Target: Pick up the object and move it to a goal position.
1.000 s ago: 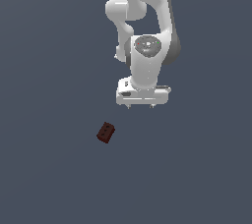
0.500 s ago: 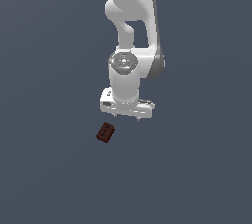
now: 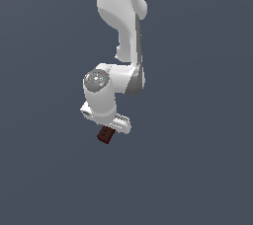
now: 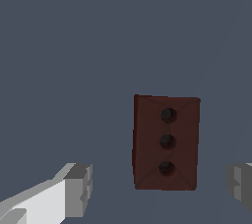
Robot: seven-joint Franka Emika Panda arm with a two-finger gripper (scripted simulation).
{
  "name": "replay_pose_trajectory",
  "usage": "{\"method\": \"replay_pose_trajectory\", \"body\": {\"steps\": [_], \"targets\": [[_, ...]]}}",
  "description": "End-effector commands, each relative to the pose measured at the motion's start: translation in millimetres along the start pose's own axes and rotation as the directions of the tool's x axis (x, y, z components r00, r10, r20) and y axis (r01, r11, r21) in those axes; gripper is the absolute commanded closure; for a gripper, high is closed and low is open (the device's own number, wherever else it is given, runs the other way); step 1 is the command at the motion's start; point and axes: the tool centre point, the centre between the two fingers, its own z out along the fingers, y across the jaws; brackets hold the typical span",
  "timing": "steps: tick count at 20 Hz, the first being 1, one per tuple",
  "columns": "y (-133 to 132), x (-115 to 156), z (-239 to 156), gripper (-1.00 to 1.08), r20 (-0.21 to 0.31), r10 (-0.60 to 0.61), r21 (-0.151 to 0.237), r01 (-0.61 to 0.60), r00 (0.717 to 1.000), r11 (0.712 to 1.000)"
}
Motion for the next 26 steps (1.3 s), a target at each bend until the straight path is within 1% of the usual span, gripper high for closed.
{"method": "replay_pose_trajectory", "body": {"steps": [1,4,9,18,24,25,26], "targets": [[8,7,5,-0.92,-0.005,0.026,-0.002,-0.026,1.0,1.0],[13,10,8,-0.92,-0.007,0.04,-0.004,-0.04,0.999,0.999],[13,9,11,-0.92,-0.005,0.037,-0.004,-0.037,0.999,0.999],[14,9,50,-0.92,-0.007,0.041,-0.004,-0.041,0.999,0.999],[14,11,58,-0.92,-0.007,0.041,-0.004,-0.041,0.999,0.999],[14,11,58,1.08,-0.007,0.041,-0.004,-0.041,0.999,0.999],[14,11,58,1.08,-0.007,0.041,-0.004,-0.041,0.999,0.999]]}}
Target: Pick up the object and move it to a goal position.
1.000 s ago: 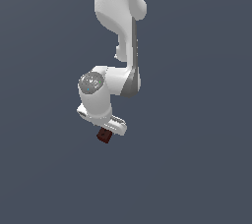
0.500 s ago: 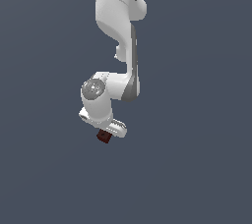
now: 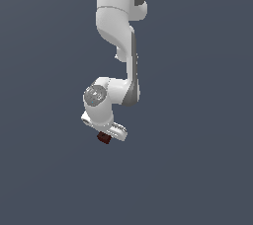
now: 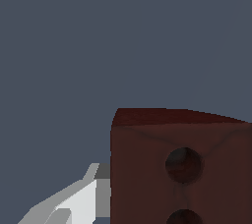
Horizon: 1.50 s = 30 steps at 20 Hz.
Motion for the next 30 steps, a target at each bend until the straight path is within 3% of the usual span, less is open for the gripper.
{"method": "replay_pose_trajectory", "body": {"steps": [1,17,24,30], "targets": [[0,1,0,1.08,-0.001,0.0,0.0,0.0,1.0,1.0],[-6,-11,0,1.08,-0.001,0.0,0.0,0.0,1.0,1.0],[-22,-41,0,1.08,-0.001,0.0,0.0,0.0,1.0,1.0],[-48,-86,0,1.08,-0.001,0.0,0.0,0.0,1.0,1.0]]}}
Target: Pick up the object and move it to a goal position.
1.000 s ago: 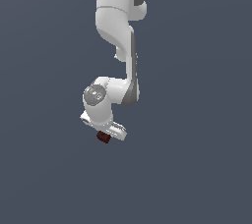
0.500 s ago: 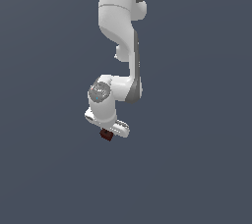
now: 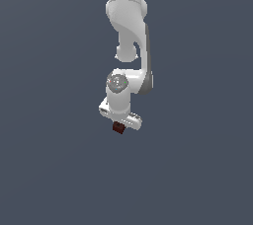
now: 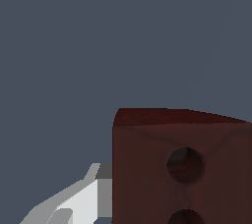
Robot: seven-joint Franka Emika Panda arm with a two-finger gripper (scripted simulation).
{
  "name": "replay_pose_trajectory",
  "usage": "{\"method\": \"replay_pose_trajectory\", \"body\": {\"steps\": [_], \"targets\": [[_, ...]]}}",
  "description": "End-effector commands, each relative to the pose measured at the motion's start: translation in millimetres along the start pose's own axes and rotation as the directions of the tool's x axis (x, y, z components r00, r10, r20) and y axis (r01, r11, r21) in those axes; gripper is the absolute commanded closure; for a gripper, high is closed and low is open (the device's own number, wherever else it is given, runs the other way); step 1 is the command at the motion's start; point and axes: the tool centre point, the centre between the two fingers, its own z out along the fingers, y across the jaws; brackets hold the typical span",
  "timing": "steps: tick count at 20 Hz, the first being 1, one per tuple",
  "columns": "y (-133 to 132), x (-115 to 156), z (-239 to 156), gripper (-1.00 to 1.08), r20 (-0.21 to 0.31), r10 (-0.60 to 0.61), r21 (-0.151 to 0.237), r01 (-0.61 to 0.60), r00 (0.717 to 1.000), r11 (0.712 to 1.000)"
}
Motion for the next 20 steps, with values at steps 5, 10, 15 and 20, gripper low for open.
{"method": "replay_pose_trajectory", "body": {"steps": [5,10,15,20], "targets": [[-33,-55,-1,1.08,-0.001,-0.003,0.001,0.003,1.0,1.0],[-53,-90,-1,1.08,-0.001,-0.003,0.001,0.003,1.0,1.0],[-68,-113,-1,1.08,-0.001,-0.003,0.001,0.003,1.0,1.0],[-73,-121,-1,1.08,-0.002,-0.003,0.001,0.003,1.0,1.0]]}}
